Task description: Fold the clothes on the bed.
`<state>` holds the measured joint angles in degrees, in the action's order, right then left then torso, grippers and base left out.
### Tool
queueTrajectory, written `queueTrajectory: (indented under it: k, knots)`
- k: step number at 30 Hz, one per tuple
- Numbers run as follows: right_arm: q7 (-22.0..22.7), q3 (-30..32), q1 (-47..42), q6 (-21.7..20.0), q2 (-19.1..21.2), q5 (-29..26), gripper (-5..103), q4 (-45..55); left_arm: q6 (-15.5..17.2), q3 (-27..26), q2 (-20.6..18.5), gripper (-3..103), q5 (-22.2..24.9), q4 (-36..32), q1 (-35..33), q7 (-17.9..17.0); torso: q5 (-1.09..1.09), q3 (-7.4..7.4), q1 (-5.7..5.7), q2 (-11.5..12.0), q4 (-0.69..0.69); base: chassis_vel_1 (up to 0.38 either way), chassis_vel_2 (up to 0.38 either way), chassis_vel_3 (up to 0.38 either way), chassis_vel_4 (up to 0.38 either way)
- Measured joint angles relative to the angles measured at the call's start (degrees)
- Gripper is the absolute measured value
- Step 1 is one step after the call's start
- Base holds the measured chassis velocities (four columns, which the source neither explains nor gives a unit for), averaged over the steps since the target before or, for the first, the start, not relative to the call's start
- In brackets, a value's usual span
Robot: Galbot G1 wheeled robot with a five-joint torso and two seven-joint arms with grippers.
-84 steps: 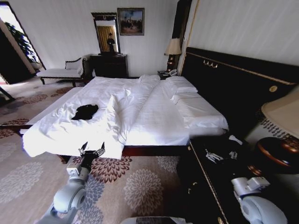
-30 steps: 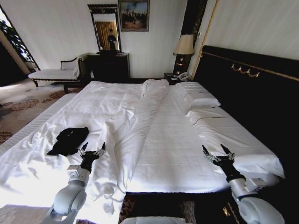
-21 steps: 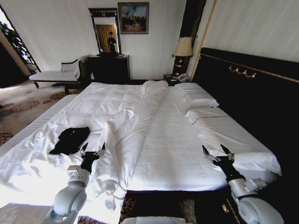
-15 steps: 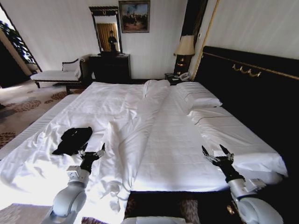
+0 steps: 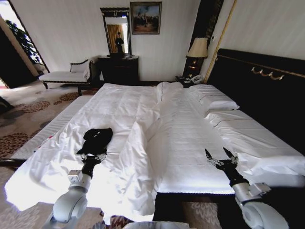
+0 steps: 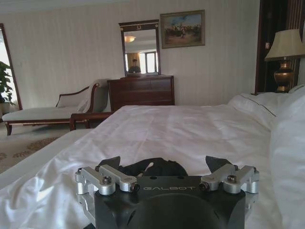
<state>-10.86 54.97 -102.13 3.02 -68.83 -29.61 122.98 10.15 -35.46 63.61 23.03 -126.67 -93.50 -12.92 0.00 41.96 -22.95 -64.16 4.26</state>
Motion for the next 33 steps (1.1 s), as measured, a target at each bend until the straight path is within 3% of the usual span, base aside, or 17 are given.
queueTrajectory:
  k: [10,14,23,27,33]
  knots:
    - [0.16,-0.55,-0.18,0.11,-0.90,0.03,100,-0.04,-0.04,0.04,0.02,100,0.00,0.28,0.06,0.04,-0.02,0.00,0.01,0.00,0.00,0.352,0.367,-0.358,-0.353]
    - [-0.34,-2.17,-1.21,0.62,-2.01,-2.66,100,1.28,-0.05,0.03,0.14,100,0.00,0.29,0.05,0.06,-0.02,0.00,0.01,0.00,-0.01,0.357,0.338,-0.355,-0.339]
    - [-1.05,-7.50,-2.19,-6.94,-3.16,-7.69,100,1.37,-0.10,-0.28,0.41,100,-0.07,0.12,-0.38,0.07,-0.03,-0.01,0.02,-0.01,-0.01,0.138,0.141,-0.138,-0.146]
    - [1.09,-8.96,0.24,-8.69,-2.11,-7.89,100,-2.16,-0.21,-0.72,0.43,100,-0.07,-0.05,-0.82,0.25,0.07,0.00,0.01,0.00,0.00,-0.027,-0.023,0.024,0.026]
    - [6.15,-8.43,2.52,-7.86,-2.66,-3.99,100,-5.17,-0.23,-0.73,0.64,100,-0.05,-0.08,-0.66,0.30,0.01,0.01,0.00,0.00,-0.01,-0.043,-0.031,0.036,0.018]
